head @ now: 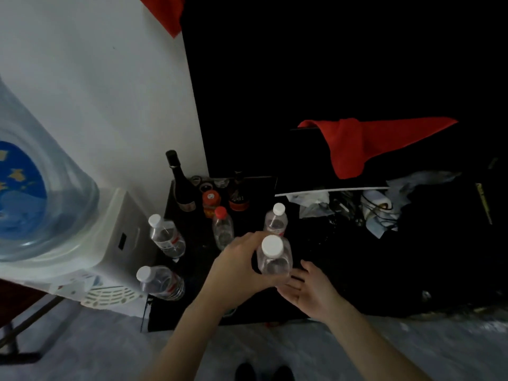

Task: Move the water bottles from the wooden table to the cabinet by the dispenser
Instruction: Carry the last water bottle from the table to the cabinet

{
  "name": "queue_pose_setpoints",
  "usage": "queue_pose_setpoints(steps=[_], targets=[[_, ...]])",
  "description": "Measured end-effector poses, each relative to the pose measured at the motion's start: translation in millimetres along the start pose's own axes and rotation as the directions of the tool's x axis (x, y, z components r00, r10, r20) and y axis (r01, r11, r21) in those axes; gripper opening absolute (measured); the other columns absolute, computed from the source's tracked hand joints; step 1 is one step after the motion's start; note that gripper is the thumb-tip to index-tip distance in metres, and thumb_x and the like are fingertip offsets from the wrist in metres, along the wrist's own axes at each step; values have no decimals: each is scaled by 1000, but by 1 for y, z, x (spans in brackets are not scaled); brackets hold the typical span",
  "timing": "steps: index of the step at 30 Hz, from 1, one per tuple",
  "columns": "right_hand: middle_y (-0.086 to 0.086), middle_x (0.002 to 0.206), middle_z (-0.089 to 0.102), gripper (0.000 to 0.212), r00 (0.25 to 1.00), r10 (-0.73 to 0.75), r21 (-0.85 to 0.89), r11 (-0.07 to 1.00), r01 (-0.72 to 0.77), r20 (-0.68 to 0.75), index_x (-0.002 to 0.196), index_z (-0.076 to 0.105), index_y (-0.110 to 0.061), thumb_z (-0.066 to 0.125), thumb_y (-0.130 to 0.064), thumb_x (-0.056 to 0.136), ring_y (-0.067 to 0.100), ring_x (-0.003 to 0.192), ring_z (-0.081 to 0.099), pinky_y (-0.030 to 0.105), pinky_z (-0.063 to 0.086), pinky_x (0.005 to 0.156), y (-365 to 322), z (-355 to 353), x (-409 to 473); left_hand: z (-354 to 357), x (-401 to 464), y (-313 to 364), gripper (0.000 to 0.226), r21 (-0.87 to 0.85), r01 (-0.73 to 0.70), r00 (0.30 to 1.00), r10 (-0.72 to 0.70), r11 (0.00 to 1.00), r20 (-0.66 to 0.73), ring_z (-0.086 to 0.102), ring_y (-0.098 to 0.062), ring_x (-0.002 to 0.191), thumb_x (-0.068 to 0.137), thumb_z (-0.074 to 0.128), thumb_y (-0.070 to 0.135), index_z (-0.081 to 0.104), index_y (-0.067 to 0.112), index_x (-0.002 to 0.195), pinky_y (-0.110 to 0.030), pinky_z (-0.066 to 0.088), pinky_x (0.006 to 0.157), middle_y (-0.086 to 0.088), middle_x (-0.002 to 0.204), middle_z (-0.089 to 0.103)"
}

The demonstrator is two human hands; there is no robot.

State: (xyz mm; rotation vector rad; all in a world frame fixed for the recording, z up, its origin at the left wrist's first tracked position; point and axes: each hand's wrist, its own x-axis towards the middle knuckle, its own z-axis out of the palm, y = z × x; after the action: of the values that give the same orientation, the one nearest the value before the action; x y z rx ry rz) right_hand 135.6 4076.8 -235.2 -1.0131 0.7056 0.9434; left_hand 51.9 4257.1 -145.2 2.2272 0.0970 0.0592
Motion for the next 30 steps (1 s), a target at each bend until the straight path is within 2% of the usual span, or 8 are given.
queue_pose_setpoints(steps=[3,8,13,18,20,23,27,30], targets=[[27,102,73,46,999,37,11,999,-37,-36,114,60,0,39,-41,104,37,105,63,44,52,76,5,-12,28,16,4,-13,63,31,52,999,-52,998,1,60,-6,114,75,84,57,58,40,130,-39,55,90,20,120,64],[26,119,64,51,994,102,-21,994,-103,-30,124,57,0,37,-42,104,36,110,61,42,52,76,12,-18,65,41,12,-31,63,111,131,991,-129,985,-20,54,1,113,76,78,62,55,45,132,-33,54,88,26,123,60],[23,136,56,48,993,111,-72,991,-113,-30,135,51,-3,39,-38,105,37,130,48,44,44,96,8,-19,91,70,25,-49,60,111,206,979,-203,972,-37,53,0,109,77,76,54,52,47,132,-29,53,83,28,121,59],[16,134,61,37,993,110,-132,986,-104,40,131,58,-11,43,-33,104,33,127,54,45,44,101,5,-28,106,103,40,-57,60,129,282,959,-281,951,-29,47,4,103,76,62,68,42,50,130,-20,39,70,27,121,60],[15,138,59,33,994,111,-163,981,-105,25,126,61,-14,43,-32,104,33,131,50,48,39,108,3,-32,111,113,47,-60,63,133,301,953,-303,944,-6,47,4,104,73,58,70,40,51,130,-16,34,68,28,124,60],[13,147,50,32,993,118,-175,978,-117,-3,117,63,-17,40,-36,105,31,142,36,47,28,115,-2,-38,110,122,52,-69,61,149,316,946,-323,937,26,52,0,112,78,67,60,42,51,132,-19,36,72,27,128,60],[13,148,47,50,991,135,-189,973,-133,0,136,53,-11,35,-44,104,28,142,36,45,27,117,-10,-45,106,130,59,-74,69,130,336,937,-345,933,49,55,-10,115,74,59,66,51,41,138,-25,42,81,20,130,62],[14,149,46,50,993,110,-204,972,-114,-31,138,51,-9,35,-43,104,28,142,36,46,29,115,-18,-47,104,132,65,-74,67,120,332,940,-338,936,42,57,-15,116,79,72,57,54,34,139,-33,50,91,15,131,64]])
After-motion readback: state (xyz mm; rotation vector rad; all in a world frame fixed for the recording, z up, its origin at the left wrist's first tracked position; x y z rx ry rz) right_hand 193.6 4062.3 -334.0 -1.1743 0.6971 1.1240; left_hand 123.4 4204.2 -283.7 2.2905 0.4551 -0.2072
